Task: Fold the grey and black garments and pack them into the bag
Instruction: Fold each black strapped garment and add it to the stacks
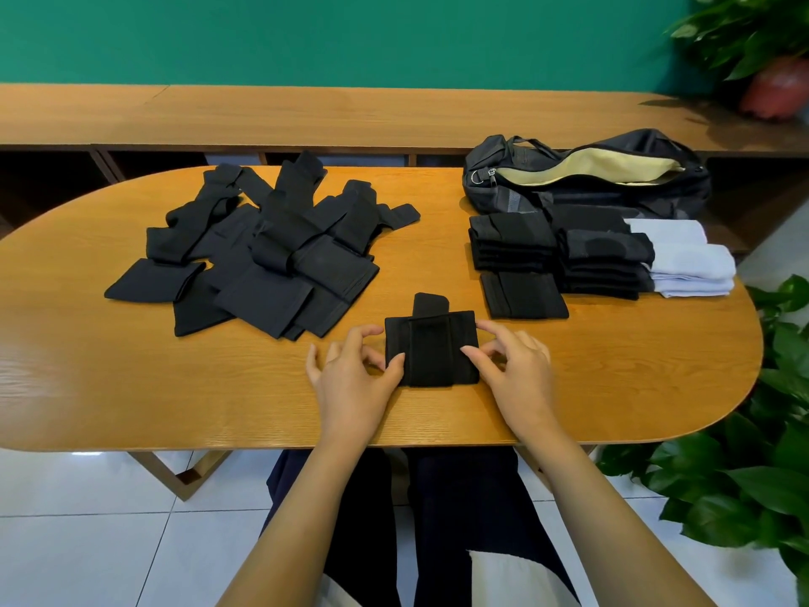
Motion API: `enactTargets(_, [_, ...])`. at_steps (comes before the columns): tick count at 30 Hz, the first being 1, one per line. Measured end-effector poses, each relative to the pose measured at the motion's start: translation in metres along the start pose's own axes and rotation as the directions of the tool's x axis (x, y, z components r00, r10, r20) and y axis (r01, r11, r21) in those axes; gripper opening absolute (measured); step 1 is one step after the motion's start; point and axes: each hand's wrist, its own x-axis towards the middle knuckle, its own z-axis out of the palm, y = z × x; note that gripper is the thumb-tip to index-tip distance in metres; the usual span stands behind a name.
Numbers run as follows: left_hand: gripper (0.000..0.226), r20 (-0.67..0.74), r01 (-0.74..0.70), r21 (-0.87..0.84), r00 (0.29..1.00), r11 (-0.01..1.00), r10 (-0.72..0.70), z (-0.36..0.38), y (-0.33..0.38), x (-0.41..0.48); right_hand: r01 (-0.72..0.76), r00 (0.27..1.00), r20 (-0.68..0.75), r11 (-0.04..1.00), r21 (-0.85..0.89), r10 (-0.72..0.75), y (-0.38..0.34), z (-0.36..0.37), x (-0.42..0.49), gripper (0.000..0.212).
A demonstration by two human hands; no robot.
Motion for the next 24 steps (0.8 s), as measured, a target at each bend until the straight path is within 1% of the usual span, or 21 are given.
enactTargets(4, [0.034,0.005,0.011,0.03,1.0,0.999,-0.011,0.0,-0.0003,-0.0003,-0.009,1.0,0.003,1.0,-0.029,0.009,0.0005,0.0021,0.0005,0.042])
enactTargets(9, [0.028,0.044,-0.001,0.062,0.999,0.998,-0.002,-0.0007,-0.0007,0.0002,0.011,1.0,-0.004,0.997,-0.082,-0.011,0.0035,0.0032,0.0002,0.033])
enactTargets(12, [0.027,0.028,-0.012,0.09,1.0,0.996,0.009,-0.0011,-0.0009,0.0003,0.014,1.0,-0.007,0.994,-0.11,-0.015,0.0027,0.0027,0.0001,0.032])
enactTargets(16, [0.029,0.056,-0.035,0.12,0.998,0.992,0.028,-0.0022,0.0001,0.0004,0.025,0.998,0.069,0.988,-0.153,-0.015,0.0022,0.0026,0.0008,0.033])
enactTargets(19, [0.031,0.093,-0.085,0.136,0.993,0.987,0.073,-0.0024,0.0011,-0.0002,0.036,0.993,0.119,0.979,-0.199,-0.013,0.0033,0.0036,0.0009,0.031])
enactTargets(21, [0.038,0.111,-0.131,0.133,0.987,0.982,0.116,-0.0023,0.0009,0.0001,0.027,0.993,0.116,0.979,-0.202,-0.004,0.0038,0.0044,0.0014,0.03])
enactTargets(24, [0.05,0.161,-0.223,0.041,0.963,0.974,0.214,-0.0033,0.0011,0.0014,0.026,0.994,0.105,0.979,-0.2,-0.005,0.0045,0.0051,0.0025,0.03])
